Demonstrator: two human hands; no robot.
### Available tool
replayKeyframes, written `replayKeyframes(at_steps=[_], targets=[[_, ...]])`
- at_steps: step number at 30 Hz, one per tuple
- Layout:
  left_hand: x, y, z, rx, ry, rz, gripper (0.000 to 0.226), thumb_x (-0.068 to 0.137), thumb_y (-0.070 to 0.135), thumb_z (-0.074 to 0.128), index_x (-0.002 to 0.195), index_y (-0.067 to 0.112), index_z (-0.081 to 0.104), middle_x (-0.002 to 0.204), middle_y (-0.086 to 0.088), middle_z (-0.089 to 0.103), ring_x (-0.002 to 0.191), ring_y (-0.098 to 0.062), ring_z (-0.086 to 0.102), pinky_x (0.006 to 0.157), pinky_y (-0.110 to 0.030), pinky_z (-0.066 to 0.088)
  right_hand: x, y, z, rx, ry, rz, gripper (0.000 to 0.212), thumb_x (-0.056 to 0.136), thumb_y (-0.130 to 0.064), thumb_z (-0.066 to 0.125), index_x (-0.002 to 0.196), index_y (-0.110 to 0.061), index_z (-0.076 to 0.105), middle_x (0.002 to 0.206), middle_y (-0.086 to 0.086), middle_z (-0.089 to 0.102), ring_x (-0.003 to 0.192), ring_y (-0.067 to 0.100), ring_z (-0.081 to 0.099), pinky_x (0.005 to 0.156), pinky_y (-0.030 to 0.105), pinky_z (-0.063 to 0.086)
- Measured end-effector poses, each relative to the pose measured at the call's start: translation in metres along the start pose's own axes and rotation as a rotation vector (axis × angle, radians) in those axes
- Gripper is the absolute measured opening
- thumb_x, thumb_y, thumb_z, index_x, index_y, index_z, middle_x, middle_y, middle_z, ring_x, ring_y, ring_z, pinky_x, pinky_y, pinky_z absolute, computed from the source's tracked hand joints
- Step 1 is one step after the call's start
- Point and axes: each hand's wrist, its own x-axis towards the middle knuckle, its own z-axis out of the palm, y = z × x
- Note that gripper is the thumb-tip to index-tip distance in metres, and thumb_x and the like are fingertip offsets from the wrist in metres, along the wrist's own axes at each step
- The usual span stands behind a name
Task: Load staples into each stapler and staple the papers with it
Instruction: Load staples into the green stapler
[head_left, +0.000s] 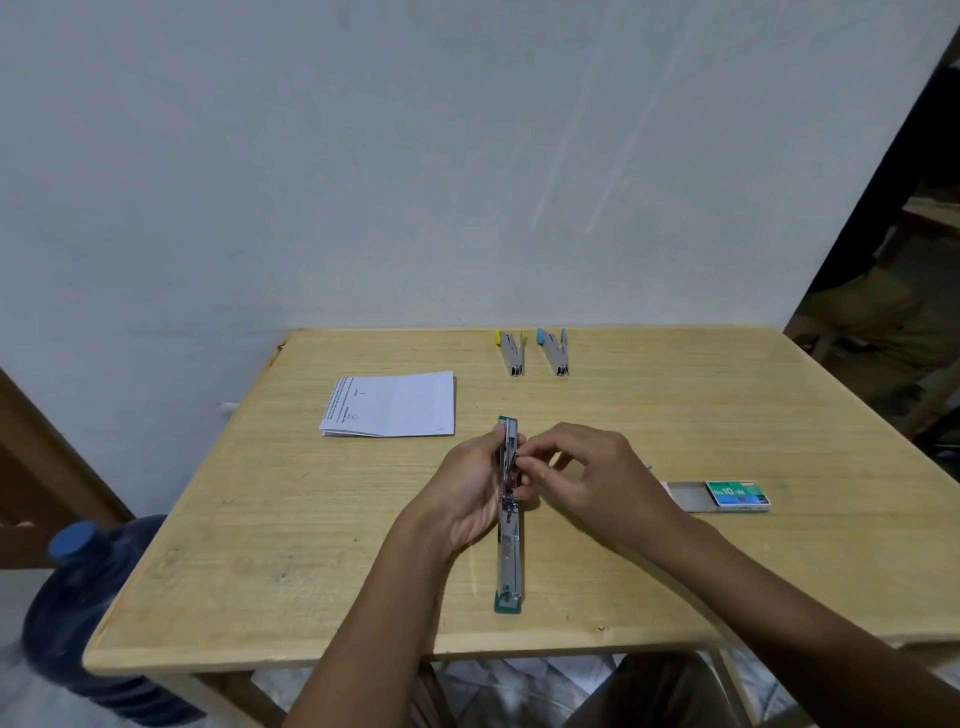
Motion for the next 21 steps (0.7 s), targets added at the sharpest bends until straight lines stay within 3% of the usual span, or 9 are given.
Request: replayKeyframes(at_steps=[3,7,15,18,21], targets=[[-0.002,0.001,0.003,0.023,-0.006,0.013,0.030,0.108,0.028,0.030,0.105,0.003,0.047,0.071,-0.011,0.050,0.055,-0.016,0.045,0.045,-0.025,0.037,0.002,0.006,0.006,-0.036,0.040,0.030,0.012,0.088,-0.025,0.072,0.098,-0.022,0.076,0.093,-0.014,0.066,0.086,0.005,0.064,0.074,0.032,0.055],[-0.003,0.000,0.003,0.041,-0.005,0.031,0.030,0.107,0.026,0.032,0.118,0.001,0.045,0.075,-0.010,0.051,0.058,-0.015,0.046,0.045,-0.025,0.039,0.002,0.008,0.014,-0.120,0.053,0.051,0.019,0.089,-0.030,0.070,0.105,-0.024,0.076,0.096,-0.015,0.057,0.088,0.003,0.057,0.074,0.025,0.052],[-0.002,0.000,0.002,0.030,0.020,0.036,0.033,0.107,0.028,0.034,0.117,0.001,0.049,0.077,-0.011,0.055,0.061,-0.016,0.052,0.050,-0.027,0.046,-0.009,-0.004,0.015,-0.198,0.160,-0.016,0.027,0.091,-0.036,0.058,0.106,-0.022,0.075,0.091,-0.012,0.060,0.079,0.002,0.055,0.065,0.018,0.049],[-0.002,0.002,0.000,-0.008,0.043,0.022,0.033,0.107,0.029,0.034,0.104,0.002,0.052,0.082,-0.012,0.055,0.069,-0.019,0.054,0.060,-0.031,0.053,-0.014,-0.012,0.008,-0.174,-0.017,-0.003,0.020,0.091,-0.045,0.056,0.099,-0.032,0.068,0.087,-0.017,0.058,0.074,0.003,0.055,0.063,0.027,0.051],[-0.002,0.002,0.001,-0.015,0.055,0.020,0.034,0.107,0.032,0.030,0.103,0.004,0.049,0.079,-0.013,0.057,0.068,-0.023,0.054,0.062,-0.036,0.051,-0.018,-0.024,0.000,-0.197,-0.240,0.026,0.028,0.087,-0.059,0.057,0.105,-0.038,0.060,0.095,-0.028,0.050,0.077,0.004,0.055,0.066,0.027,0.050]])
